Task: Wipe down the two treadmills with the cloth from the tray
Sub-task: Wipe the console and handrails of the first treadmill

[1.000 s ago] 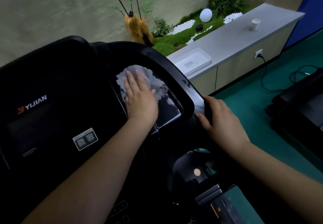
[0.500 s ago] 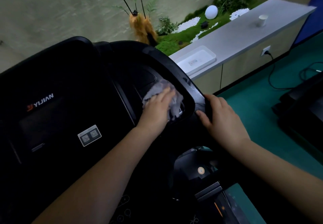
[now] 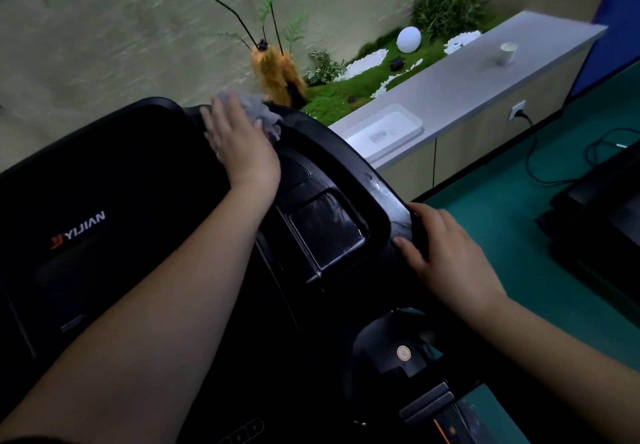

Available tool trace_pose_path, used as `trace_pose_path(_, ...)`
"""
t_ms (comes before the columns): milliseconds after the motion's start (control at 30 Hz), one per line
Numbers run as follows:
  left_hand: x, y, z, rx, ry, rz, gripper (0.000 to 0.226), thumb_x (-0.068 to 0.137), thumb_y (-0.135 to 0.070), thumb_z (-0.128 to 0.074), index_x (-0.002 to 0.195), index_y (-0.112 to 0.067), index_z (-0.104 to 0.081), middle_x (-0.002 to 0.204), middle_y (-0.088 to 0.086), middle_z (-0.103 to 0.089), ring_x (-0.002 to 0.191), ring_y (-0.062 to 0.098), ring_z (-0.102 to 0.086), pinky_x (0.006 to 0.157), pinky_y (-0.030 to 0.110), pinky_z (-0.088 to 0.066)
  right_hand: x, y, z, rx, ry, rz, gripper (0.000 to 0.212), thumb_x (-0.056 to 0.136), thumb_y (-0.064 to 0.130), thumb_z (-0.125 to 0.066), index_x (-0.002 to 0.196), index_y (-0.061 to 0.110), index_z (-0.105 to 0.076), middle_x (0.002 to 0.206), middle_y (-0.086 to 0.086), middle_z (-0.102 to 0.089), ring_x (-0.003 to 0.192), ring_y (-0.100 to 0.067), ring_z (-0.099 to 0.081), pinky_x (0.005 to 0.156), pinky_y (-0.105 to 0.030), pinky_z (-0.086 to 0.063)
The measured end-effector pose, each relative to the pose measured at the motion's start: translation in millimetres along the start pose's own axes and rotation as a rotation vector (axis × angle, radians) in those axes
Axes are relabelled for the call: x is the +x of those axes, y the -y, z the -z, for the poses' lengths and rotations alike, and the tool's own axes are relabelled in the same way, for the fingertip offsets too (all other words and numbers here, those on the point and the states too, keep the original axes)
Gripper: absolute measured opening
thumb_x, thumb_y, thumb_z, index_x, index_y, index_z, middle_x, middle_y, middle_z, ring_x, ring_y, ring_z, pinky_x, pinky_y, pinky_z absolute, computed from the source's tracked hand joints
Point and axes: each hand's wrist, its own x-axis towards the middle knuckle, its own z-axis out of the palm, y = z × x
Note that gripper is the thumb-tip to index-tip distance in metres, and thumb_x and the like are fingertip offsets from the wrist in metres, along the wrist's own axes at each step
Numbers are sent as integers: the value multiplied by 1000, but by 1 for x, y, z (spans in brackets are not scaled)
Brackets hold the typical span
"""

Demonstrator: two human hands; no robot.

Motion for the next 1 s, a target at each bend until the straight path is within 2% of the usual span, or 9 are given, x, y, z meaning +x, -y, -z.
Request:
trace_pose_path(200, -10, -37, -22, 77, 253, -458, 38, 92, -20, -41, 127, -14, -54, 139, 6, -49, 140, 31, -29, 117, 51, -11, 0, -1, 0, 24, -18, 3, 52, 90, 49, -53, 135, 25, -41, 125, -1, -53, 112, -23, -54, 89, -37, -47)
trace_pose_path(333, -67, -49, -25, -60, 451, -638, 35, 93, -12, -46, 126, -12, -56, 139, 8, -50, 143, 31, -24, 117, 49, -6, 0, -4, 0, 51, -1, -24, 54, 88, 51, -56, 133, 22, -44, 125, -3, -54, 113, -24, -53, 92, -37, -46)
trace_pose_path(567, -131, -42, -13, -104, 646, -943, 47, 79, 3, -55, 123, -9, -61, 136, 15, -52, 133, 33, -41, 113, 38, -18, -4, -16, 8, 96, 113, -21, 62, 81, 47, -67, 132, 15, -49, 118, -10, -55, 111, -28, -54, 96, -34, -43)
trace_pose_path(633, -118, -39, -5, -149, 579, -873, 35, 82, -4, -54, 114, -14, -64, 120, 7, -62, 119, 24, -53, 106, 28, -35, -12, -21, 10, 92, 133, -21, 68, 79, 53, -66, 134, 16, -46, 119, -9, -53, 112, -27, -53, 98, -35, -43)
trace_pose_path(700, -95, -33, 7, -222, 358, -574, 25, 92, -12, -44, 108, -17, -63, 101, -5, -61, 103, 1, -56, 84, 4, -37, -21, -24, 9, 92, 121, -23, 71, 79, 56, -63, 136, 19, -44, 122, -7, -52, 114, -25, -52, 98, -33, -42)
trace_pose_path(733, -81, -25, 10, -254, 222, -385, 26, 94, -13, -42, 114, -13, -60, 106, -5, -59, 103, -8, -51, 82, 0, -33, -24, -24, 9, 94, 107, -28, 71, 79, 58, -62, 136, 20, -43, 123, -6, -52, 114, -23, -52, 98, -31, -42)
trace_pose_path(800, -58, -10, 13, -110, 48, -134, 42, 95, -13, -42, 136, -5, -44, 141, 12, -42, 130, 5, -36, 105, 12, -29, -26, -24, 8, 90, 81, -31, 71, 79, 59, -61, 136, 21, -43, 123, -5, -52, 114, -22, -52, 96, -30, -42)
trace_pose_path(900, -50, 10, -6, 200, 217, -111, 65, 92, -4, -43, 150, -1, -11, 158, 21, -3, 146, 33, -5, 118, 35, -8, -25, -23, 7, 65, 62, -24, 69, 80, 60, -60, 135, 21, -44, 121, -4, -53, 112, -23, -53, 94, -32, -44)
trace_pose_path(1000, -71, 9, -25, 123, 338, -203, 63, 89, 4, -44, 147, 2, -20, 156, 22, -14, 146, 34, -10, 118, 37, -9, -25, -23, 7, 52, 54, -17, 69, 80, 60, -60, 135, 21, -44, 120, -5, -54, 110, -23, -54, 93, -32, -45)
